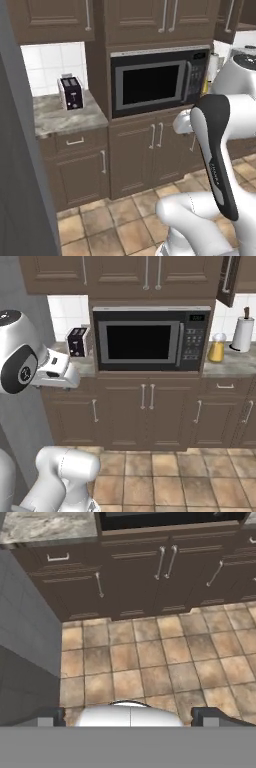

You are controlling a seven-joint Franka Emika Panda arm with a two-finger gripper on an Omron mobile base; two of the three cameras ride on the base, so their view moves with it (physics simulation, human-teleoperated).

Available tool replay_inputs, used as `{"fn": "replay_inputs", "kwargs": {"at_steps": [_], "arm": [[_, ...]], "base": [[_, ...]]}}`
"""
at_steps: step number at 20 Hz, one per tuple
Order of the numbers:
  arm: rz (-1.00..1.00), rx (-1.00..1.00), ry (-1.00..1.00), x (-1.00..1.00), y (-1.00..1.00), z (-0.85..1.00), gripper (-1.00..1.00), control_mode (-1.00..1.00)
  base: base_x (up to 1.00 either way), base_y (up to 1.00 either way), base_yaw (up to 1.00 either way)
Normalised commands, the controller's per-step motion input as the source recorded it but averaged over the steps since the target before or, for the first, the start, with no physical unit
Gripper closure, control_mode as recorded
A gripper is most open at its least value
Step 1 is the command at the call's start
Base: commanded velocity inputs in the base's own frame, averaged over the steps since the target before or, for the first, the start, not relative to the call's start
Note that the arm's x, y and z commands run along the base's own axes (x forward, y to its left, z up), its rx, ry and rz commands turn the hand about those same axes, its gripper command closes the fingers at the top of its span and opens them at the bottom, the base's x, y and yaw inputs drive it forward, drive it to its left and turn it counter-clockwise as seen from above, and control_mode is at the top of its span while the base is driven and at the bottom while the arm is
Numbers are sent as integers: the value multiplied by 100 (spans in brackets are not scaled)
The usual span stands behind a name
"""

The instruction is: There is a tray on the dining counter. Grab the cup, mug, and pitcher and place them on the tray. The pitcher may be placed next to the tray if it cannot fit the tray.

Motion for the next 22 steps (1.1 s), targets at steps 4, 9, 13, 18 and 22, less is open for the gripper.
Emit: {"fn": "replay_inputs", "kwargs": {"at_steps": [4,9,13,18,22], "arm": [[0,0,0,0,0,0,-100,100],[0,0,0,0,0,0,-100,100],[0,0,0,0,0,0,-100,100],[0,0,0,0,0,0,-100,100],[0,0,0,0,0,0,-100,100]], "base": [[88,0,4],[76,0,5],[52,-2,3],[12,-64,10],[0,-100,8]]}}
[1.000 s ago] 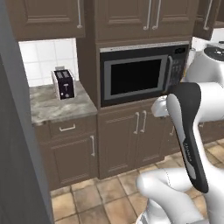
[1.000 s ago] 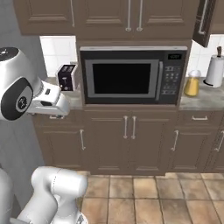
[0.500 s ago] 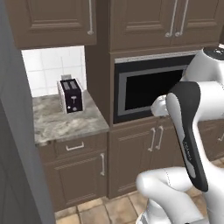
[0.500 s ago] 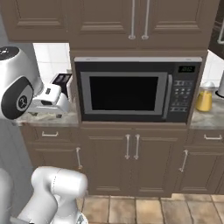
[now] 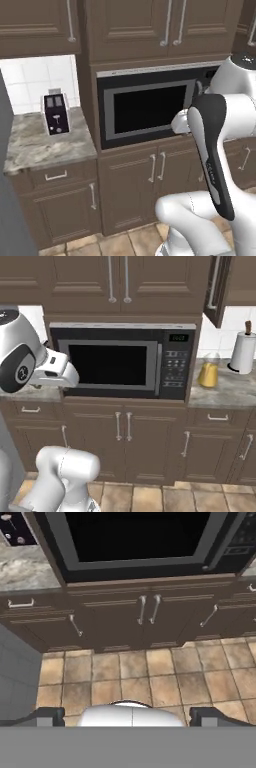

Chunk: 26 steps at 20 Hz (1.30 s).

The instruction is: There is a tray on the dining counter. Grab the cup, mug, and pitcher and place them on the tray. The pitcher may be placed next to the tray if it cannot fit the tray.

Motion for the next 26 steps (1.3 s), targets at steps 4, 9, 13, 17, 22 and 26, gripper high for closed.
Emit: {"fn": "replay_inputs", "kwargs": {"at_steps": [4,9,13,17,22,26], "arm": [[0,0,0,0,0,0,-100,100],[0,0,0,0,0,0,-100,100],[0,0,0,0,0,0,-100,100],[0,0,0,0,0,0,-100,100],[0,0,0,0,0,0,-100,100],[0,0,0,0,0,0,-100,100]], "base": [[0,-100,6],[0,-100,2],[0,-100,1],[0,-100,0],[12,-78,0],[46,-34,0]]}}
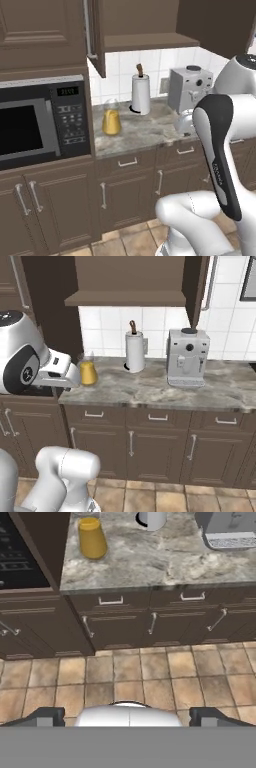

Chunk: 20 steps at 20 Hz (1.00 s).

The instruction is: There is a tray on the dining counter. Grab the cup, mug, and pitcher and place them on the tray. The pitcher may be placed next to the tray if it cannot fit the tray.

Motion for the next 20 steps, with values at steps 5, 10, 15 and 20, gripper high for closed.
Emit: {"fn": "replay_inputs", "kwargs": {"at_steps": [5,10,15,20], "arm": [[0,0,0,0,0,0,-100,100],[0,0,0,0,0,0,-100,100],[0,0,0,0,0,0,-100,100],[0,0,0,0,0,0,-100,100]], "base": [[71,-3,0],[65,0,5],[49,0,3],[49,0,2]]}}
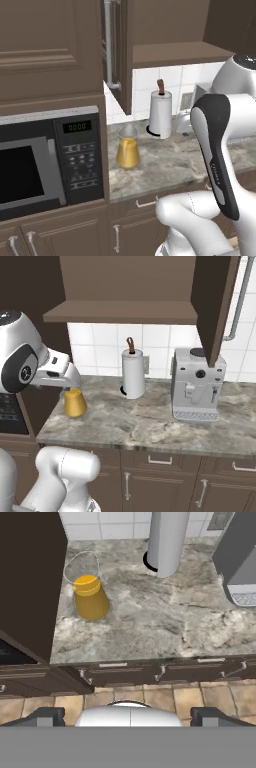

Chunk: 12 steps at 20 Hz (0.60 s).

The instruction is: There is a tray on the dining counter. Grab the cup, mug, and pitcher and place them on the tray. The pitcher may be placed next to the tray if it cannot fit the tray.

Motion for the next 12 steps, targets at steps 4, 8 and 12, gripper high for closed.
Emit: {"fn": "replay_inputs", "kwargs": {"at_steps": [4,8,12], "arm": [[0,0,0,0,0,0,-100,100],[0,0,0,0,0,0,-100,100],[0,0,0,0,0,0,-100,100]], "base": [[55,0,5],[50,0,11],[30,-2,16]]}}
